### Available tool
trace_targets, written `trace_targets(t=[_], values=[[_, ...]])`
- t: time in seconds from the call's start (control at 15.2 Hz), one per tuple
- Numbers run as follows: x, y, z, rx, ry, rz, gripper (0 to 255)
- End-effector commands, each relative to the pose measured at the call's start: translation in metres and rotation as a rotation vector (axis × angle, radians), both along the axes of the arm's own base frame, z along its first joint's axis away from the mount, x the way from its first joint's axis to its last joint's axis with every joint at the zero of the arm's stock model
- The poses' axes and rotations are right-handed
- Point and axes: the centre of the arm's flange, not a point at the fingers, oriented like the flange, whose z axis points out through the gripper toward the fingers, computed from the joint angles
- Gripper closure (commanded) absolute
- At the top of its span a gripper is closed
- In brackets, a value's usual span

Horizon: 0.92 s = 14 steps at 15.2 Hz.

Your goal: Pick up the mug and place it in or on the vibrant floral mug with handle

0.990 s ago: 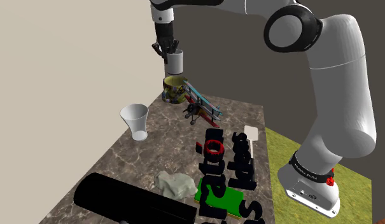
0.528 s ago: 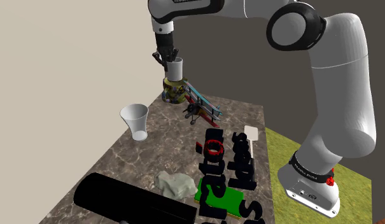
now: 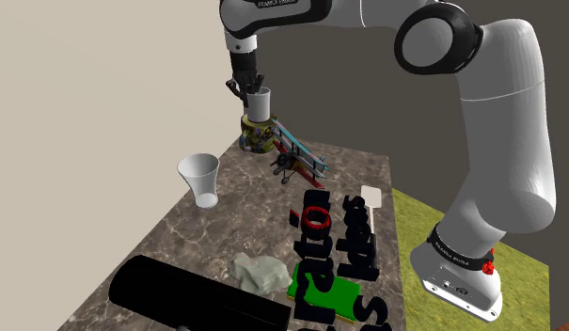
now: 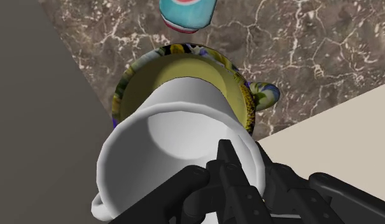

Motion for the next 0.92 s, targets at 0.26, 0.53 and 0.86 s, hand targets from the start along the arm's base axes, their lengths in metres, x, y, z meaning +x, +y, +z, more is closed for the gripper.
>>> trace_targets(t=[0.26, 0.53, 0.86], values=[[0.0, 0.0, 0.0, 0.0, 0.0, 0.0, 0], [0.001, 0.003, 0.04, 0.0, 0.0, 0.0, 0], [0.001, 0.003, 0.05, 0.0, 0.0, 0.0, 0]])
